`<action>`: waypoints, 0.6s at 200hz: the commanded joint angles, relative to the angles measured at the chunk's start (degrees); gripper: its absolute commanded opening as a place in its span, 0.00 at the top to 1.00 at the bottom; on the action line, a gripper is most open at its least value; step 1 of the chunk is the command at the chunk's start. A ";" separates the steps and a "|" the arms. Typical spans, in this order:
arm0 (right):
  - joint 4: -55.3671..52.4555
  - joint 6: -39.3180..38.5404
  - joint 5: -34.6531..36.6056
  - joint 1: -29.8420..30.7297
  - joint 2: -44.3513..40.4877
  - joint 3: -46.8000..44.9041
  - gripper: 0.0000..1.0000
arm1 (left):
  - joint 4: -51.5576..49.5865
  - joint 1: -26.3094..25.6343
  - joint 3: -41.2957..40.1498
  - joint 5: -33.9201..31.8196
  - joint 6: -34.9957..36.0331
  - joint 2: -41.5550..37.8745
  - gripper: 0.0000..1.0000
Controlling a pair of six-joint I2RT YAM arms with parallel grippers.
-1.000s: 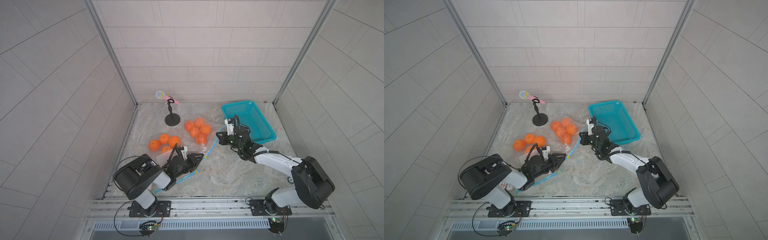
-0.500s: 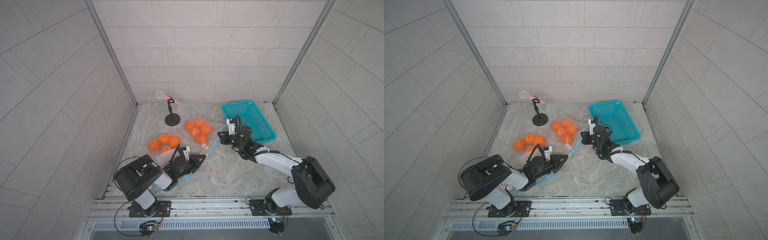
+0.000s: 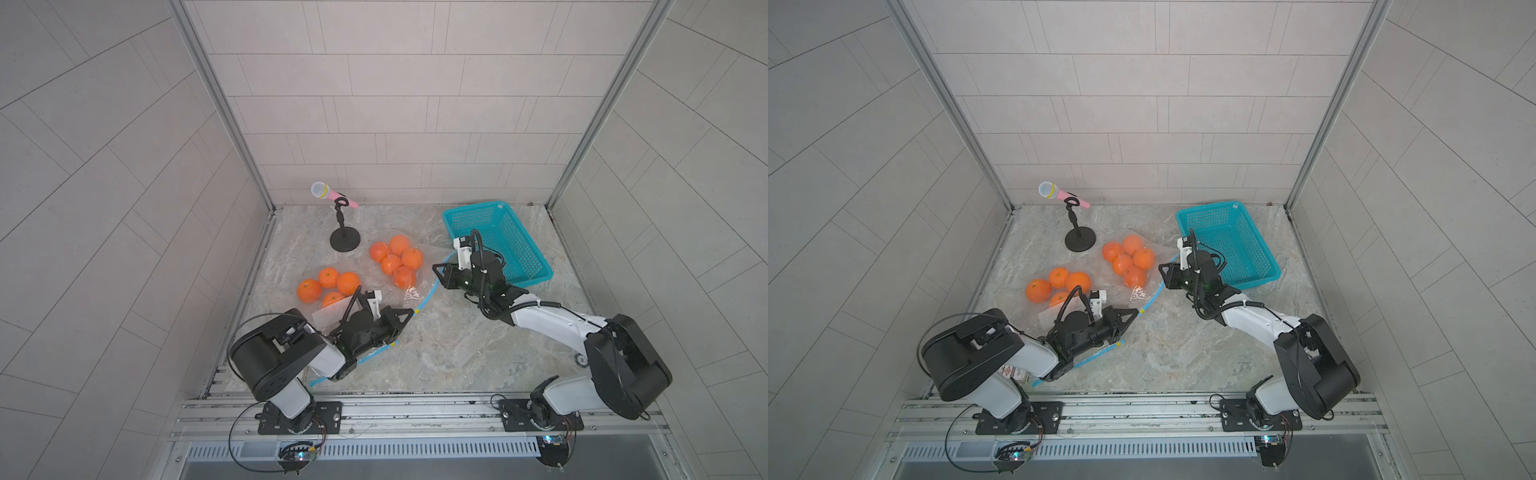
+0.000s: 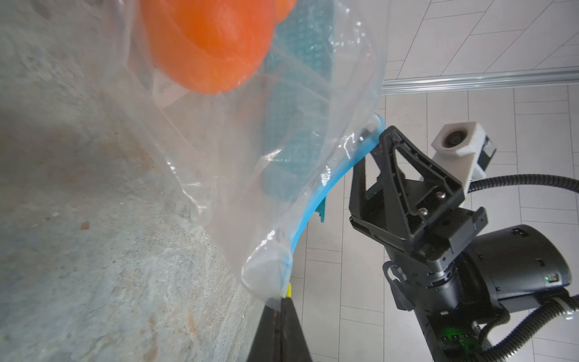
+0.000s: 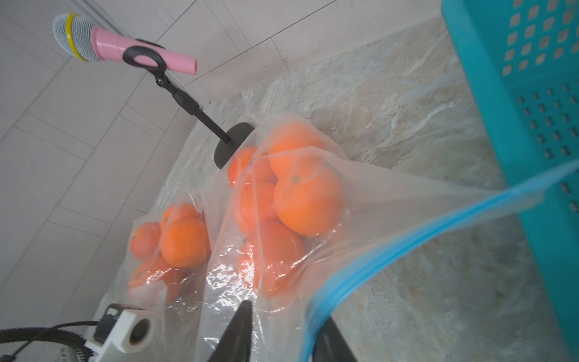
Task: Open the zip-top bag and take out the orange
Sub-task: Pick up the zipper food storage bag at the center of the board.
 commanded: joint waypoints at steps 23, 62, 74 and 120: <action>-9.28 2.04 -3.03 -0.34 -11.45 -1.94 0.30 | 1.48 -0.03 2.22 -0.17 3.24 1.20 1.00; -11.54 7.90 -7.87 0.32 -20.17 -10.35 0.31 | 1.47 0.39 5.77 1.30 3.46 2.26 1.00; -8.99 11.30 -9.02 1.64 -20.92 -12.43 0.33 | 1.39 0.36 7.02 1.86 4.15 2.56 1.00; -14.54 -29.15 11.39 15.67 -27.57 -11.94 0.37 | 1.35 0.96 7.92 6.67 2.56 2.63 1.00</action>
